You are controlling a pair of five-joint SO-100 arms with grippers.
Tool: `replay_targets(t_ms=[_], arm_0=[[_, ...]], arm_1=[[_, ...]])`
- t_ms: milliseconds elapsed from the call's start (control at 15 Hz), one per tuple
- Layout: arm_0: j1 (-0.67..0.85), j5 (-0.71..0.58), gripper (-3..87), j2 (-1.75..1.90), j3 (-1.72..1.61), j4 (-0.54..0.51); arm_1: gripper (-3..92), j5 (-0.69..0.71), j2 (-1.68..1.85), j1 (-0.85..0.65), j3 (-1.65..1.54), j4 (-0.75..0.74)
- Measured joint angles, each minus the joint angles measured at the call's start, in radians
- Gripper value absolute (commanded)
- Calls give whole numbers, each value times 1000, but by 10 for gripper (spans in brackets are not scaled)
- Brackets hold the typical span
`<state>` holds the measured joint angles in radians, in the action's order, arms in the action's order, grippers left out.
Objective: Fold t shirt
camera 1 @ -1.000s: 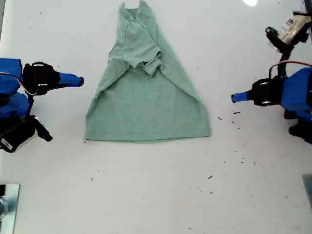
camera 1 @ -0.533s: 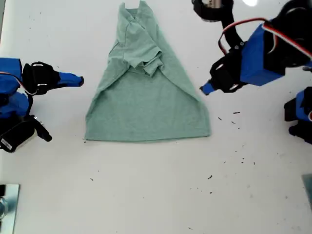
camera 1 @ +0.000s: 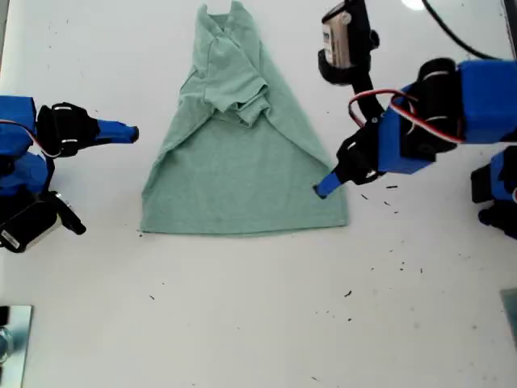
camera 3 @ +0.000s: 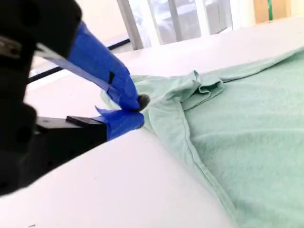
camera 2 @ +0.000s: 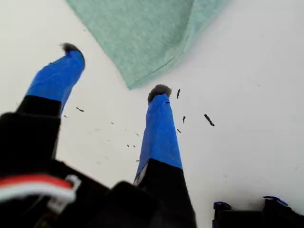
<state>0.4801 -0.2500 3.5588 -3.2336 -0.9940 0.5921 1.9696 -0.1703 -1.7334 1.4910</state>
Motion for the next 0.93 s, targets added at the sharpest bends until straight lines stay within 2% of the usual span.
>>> replay_targets(t_ms=[267, 400, 667, 933], arm_0=[[0, -5, -2, 0, 0, 0], [0, -5, -2, 2, 0, 0], [0, -11, -2, 8, 0, 0], [0, -14, -2, 11, 0, 0]], arm_1=[[245, -123, -5, 38, -399, -382], [46, -179, 0, 58, -531, -548], [8, -210, -11, 64, -607, -620], [9, -172, 71, 64, -600, -595]])
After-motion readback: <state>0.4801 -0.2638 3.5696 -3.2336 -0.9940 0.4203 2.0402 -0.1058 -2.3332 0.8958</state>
